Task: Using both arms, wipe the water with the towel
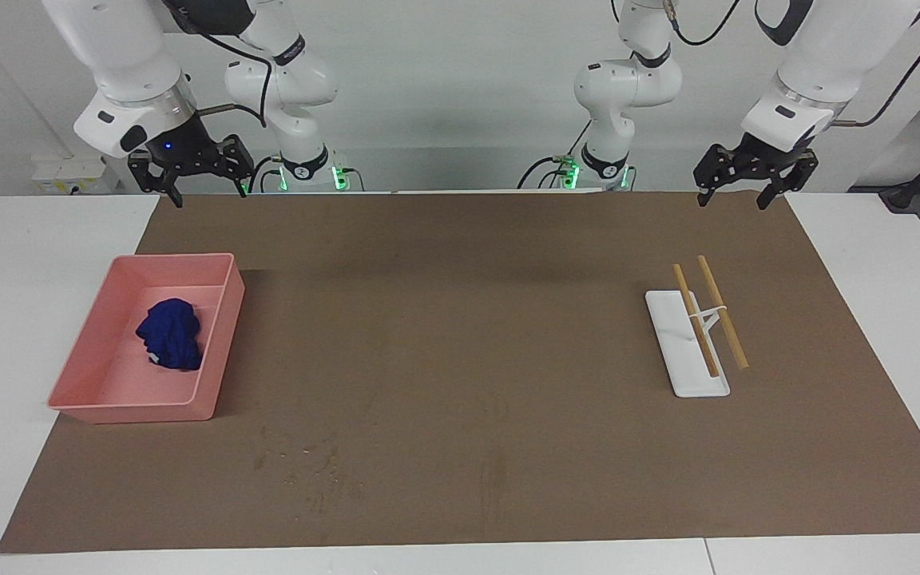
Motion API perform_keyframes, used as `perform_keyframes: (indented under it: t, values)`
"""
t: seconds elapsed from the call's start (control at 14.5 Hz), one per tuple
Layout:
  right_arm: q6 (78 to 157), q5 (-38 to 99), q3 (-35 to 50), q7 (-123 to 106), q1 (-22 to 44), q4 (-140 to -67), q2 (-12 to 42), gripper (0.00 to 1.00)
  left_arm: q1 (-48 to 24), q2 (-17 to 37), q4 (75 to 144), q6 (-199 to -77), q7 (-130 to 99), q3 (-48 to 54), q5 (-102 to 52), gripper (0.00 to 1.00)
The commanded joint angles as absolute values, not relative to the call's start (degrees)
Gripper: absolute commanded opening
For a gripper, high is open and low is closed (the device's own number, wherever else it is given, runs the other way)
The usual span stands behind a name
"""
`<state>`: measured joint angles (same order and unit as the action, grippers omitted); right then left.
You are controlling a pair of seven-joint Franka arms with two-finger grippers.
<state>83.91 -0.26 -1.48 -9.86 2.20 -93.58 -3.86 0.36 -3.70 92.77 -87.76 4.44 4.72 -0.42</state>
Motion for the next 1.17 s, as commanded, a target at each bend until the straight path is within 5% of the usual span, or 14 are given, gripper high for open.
perform_keyframes:
  t: [0.0,0.55,1.1]
  values:
    - [82.96,1.67,-5.00,-9.14,3.77,-92.63,-3.34,1.00,0.35,-5.19,94.22,-87.45,5.36,4.40,-0.26,1.00]
    - [86.92,0.97,-6.59,-4.68,7.03,-93.69,-2.99,1.00,0.35,-5.19,94.22,-87.45,5.36,4.48,-0.35,1.00]
    - [87.89,1.58,-4.59,-3.69,3.01,-93.60,-2.55,1.00,0.35,-5.27,94.31,-87.36,5.36,4.48,-0.26,1.00]
